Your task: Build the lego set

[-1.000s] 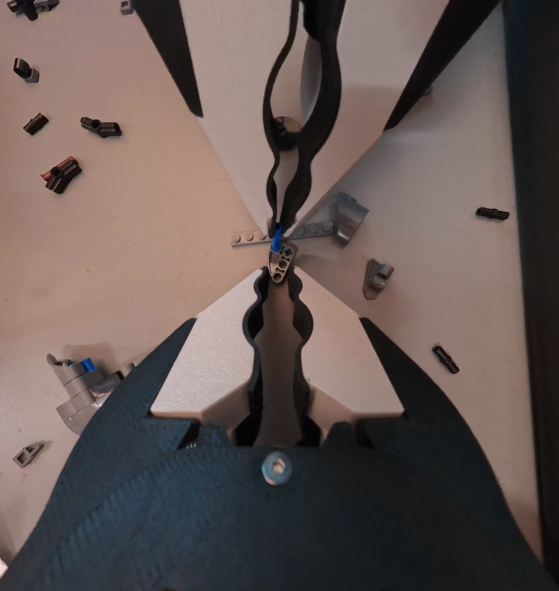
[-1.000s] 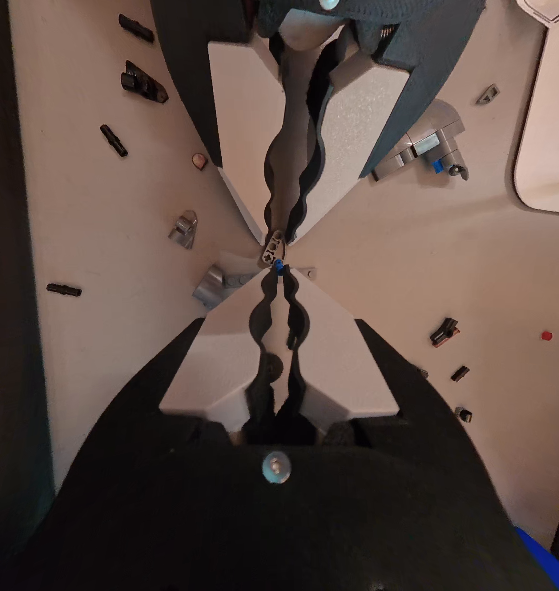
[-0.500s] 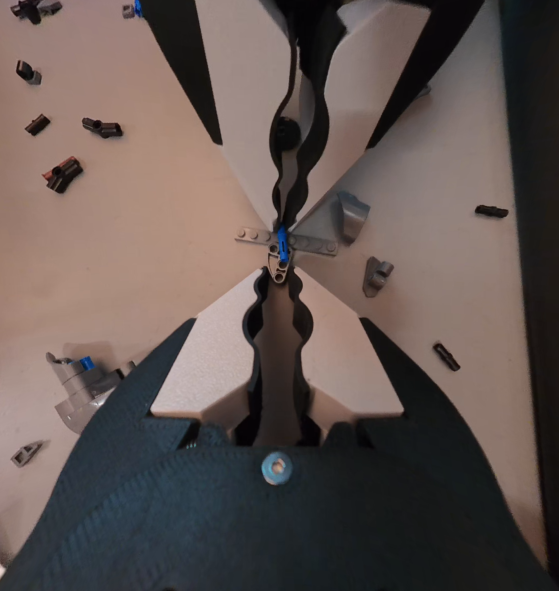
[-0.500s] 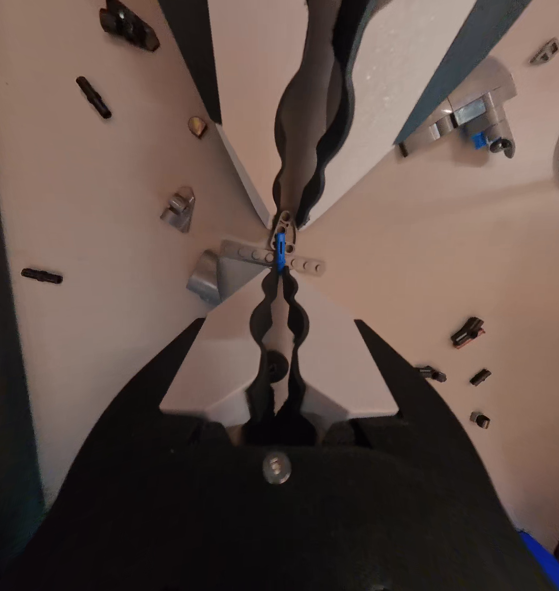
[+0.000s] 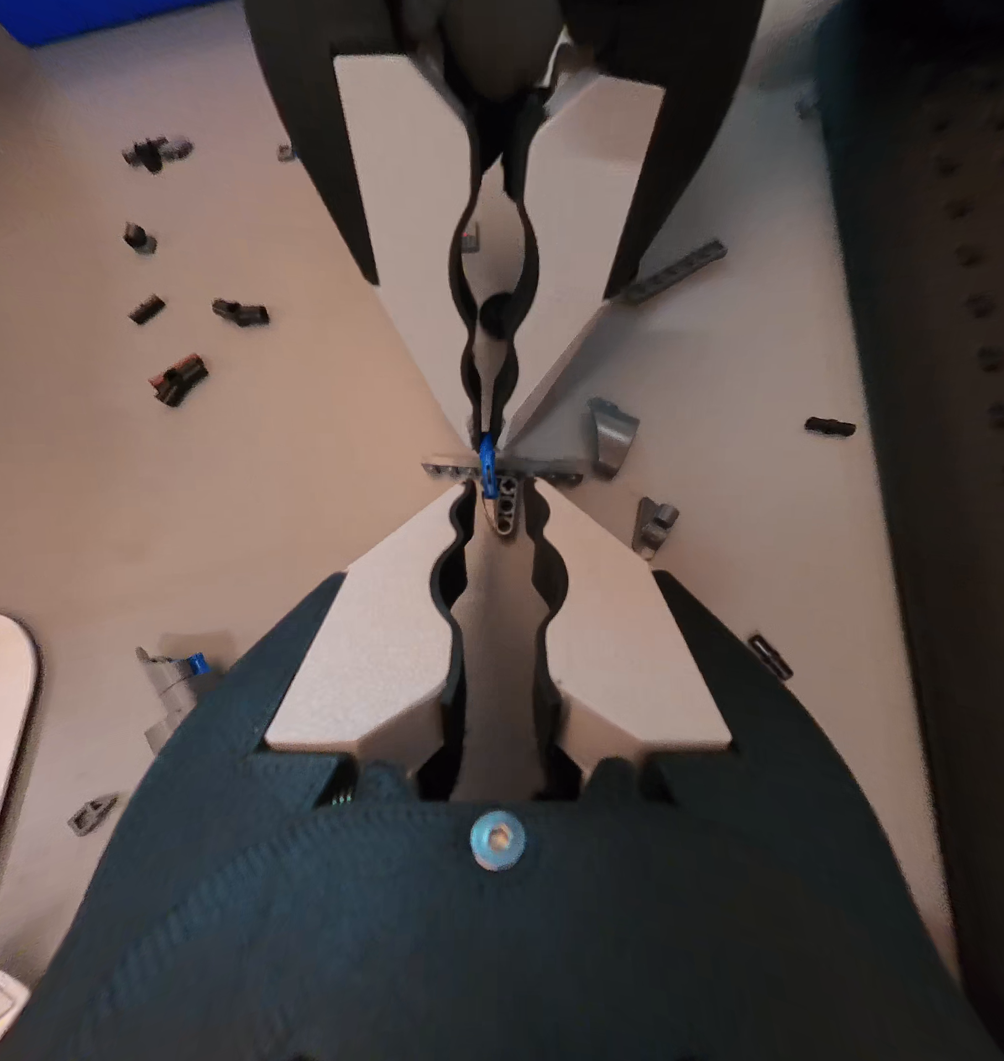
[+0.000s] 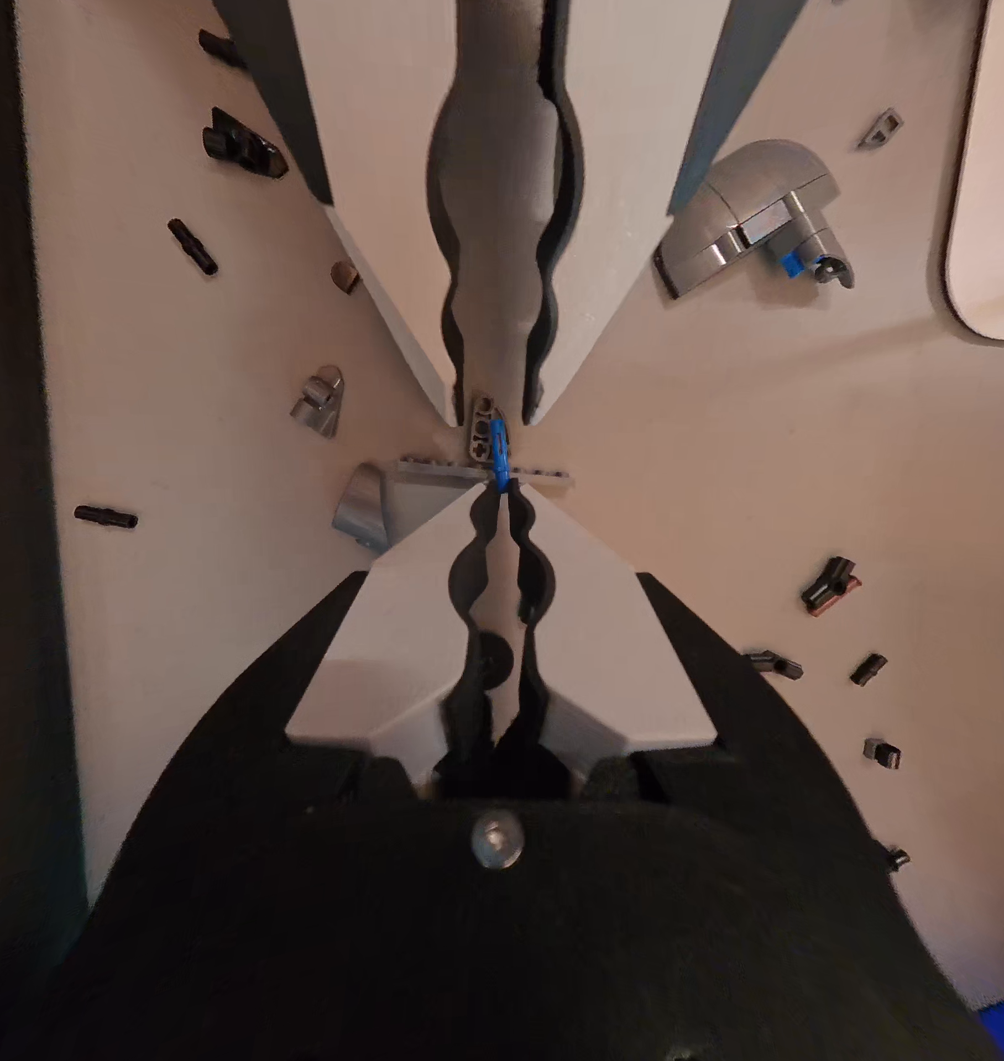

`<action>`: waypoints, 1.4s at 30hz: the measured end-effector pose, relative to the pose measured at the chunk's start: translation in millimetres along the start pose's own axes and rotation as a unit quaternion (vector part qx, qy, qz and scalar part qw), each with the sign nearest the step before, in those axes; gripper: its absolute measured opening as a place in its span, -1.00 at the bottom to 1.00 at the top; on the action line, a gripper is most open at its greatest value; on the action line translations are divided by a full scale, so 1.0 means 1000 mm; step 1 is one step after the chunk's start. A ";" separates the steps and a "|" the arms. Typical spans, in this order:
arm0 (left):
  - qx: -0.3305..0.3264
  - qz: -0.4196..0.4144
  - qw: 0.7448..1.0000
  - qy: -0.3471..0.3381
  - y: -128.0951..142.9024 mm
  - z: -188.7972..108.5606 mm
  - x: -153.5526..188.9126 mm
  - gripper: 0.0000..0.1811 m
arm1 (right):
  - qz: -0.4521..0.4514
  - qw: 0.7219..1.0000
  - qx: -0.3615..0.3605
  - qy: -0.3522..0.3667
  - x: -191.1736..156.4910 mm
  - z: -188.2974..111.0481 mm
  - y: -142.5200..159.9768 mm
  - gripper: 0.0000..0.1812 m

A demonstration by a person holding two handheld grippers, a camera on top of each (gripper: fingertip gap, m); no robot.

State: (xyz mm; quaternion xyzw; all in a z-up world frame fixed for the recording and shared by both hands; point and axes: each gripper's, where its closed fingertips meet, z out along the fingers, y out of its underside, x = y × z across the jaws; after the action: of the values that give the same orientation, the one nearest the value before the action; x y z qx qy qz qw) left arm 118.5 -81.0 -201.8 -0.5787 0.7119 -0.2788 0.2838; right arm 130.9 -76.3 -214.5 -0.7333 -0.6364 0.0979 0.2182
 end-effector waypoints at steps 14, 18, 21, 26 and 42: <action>0.033 -0.011 0.999 -0.017 -0.008 -0.005 -0.008 -0.99 | 0.049 0.992 0.115 -0.020 0.004 -0.019 -0.025 -0.98; 0.073 -0.029 0.997 -0.020 -0.016 -0.013 -0.014 -0.99 | 0.080 0.983 0.166 -0.026 0.011 -0.029 -0.034 -0.98; 0.091 -0.032 0.995 -0.029 -0.021 -0.018 -0.018 -0.99 | 0.097 0.974 0.201 -0.028 0.016 -0.036 -0.040 -0.97; 0.105 -0.031 0.993 -0.041 -0.026 -0.022 -0.021 -0.99 | 0.117 0.966 0.230 -0.034 0.020 -0.041 -0.043 -0.95; 0.091 0.000 0.994 -0.060 -0.027 -0.023 -0.019 -0.99 | 0.143 0.950 0.272 -0.058 0.022 -0.048 -0.047 -0.85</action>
State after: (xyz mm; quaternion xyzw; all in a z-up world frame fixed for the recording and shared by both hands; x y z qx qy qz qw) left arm 122.9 -65.7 -164.4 -0.5664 0.6652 -0.3073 0.3772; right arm 112.6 -59.9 -147.9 -0.7225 -0.4858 0.3399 0.3558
